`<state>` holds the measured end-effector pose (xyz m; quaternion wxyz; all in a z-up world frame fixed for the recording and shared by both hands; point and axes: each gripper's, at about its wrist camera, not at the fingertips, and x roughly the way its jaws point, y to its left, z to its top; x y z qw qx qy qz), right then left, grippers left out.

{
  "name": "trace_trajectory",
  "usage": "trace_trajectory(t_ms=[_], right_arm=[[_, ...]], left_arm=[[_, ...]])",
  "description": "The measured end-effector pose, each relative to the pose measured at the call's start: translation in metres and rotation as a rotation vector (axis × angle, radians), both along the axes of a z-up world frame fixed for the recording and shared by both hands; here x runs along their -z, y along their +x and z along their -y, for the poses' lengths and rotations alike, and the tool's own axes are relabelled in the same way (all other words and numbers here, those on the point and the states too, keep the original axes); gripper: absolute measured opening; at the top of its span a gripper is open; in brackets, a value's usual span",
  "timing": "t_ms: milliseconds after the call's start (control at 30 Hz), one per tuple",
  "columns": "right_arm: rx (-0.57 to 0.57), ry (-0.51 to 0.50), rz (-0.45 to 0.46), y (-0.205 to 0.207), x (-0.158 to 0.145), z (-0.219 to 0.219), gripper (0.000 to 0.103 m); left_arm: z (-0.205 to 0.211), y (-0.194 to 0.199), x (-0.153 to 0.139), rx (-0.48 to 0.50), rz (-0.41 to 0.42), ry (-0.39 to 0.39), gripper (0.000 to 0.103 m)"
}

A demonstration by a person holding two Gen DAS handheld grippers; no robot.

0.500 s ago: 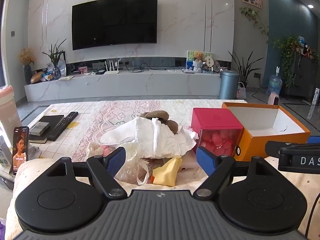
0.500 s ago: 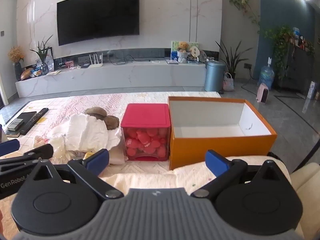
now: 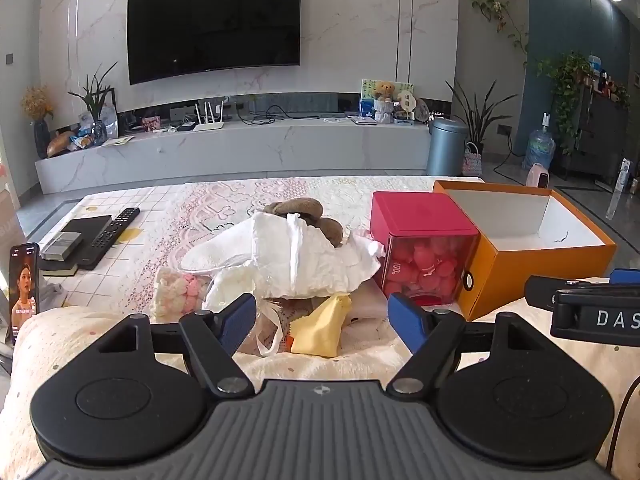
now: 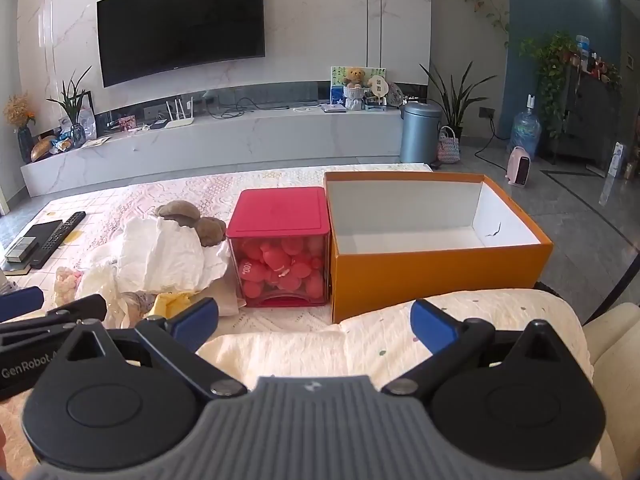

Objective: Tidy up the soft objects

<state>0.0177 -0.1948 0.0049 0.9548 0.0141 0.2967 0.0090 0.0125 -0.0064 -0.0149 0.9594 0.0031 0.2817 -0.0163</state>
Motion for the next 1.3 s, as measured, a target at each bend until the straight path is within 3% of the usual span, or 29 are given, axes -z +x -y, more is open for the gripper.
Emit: trace_trajectory(t_ms=[367,1300], right_arm=[[0.027,0.022,-0.050,0.010,-0.004,0.001,0.100],[0.017,0.011,-0.003,0.000,-0.020,-0.002,0.100]], left_arm=[[0.001,0.005,0.001,0.007,-0.015,0.006,0.089],[-0.004,0.002,-0.018,-0.005,0.052,0.021,0.088]])
